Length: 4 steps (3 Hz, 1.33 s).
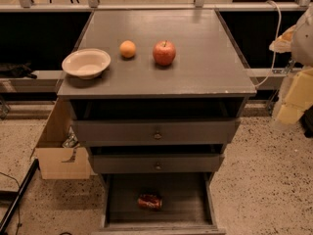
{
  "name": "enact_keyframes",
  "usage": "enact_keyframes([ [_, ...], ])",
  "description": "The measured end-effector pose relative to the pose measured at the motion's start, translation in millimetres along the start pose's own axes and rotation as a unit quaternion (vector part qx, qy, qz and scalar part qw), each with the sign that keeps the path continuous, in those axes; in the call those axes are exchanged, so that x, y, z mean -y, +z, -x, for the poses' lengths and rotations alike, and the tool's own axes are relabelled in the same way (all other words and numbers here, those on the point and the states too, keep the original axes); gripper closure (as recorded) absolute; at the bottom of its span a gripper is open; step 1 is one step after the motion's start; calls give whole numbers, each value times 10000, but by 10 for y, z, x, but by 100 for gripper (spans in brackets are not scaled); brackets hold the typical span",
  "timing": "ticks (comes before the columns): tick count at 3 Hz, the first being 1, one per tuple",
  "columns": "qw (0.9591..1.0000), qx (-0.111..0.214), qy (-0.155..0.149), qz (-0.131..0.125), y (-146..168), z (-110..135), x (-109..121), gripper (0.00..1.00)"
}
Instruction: Pick coke can from bottom drawer and place on counter
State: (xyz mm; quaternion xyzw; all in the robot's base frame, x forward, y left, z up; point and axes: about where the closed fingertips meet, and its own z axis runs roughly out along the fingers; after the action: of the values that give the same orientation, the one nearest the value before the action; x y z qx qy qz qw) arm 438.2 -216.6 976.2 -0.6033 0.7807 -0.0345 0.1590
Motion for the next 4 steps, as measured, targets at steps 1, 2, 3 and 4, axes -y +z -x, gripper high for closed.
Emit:
enact_keyframes([
  [1,10000,1,1,-8,-4,2,3,0],
  [2,9983,466,194,287,188,-141,34,0],
  [3,9914,1072,399,634,423,-256,14,0],
  [4,9784,1764,546,925,702,-338,-53,0],
])
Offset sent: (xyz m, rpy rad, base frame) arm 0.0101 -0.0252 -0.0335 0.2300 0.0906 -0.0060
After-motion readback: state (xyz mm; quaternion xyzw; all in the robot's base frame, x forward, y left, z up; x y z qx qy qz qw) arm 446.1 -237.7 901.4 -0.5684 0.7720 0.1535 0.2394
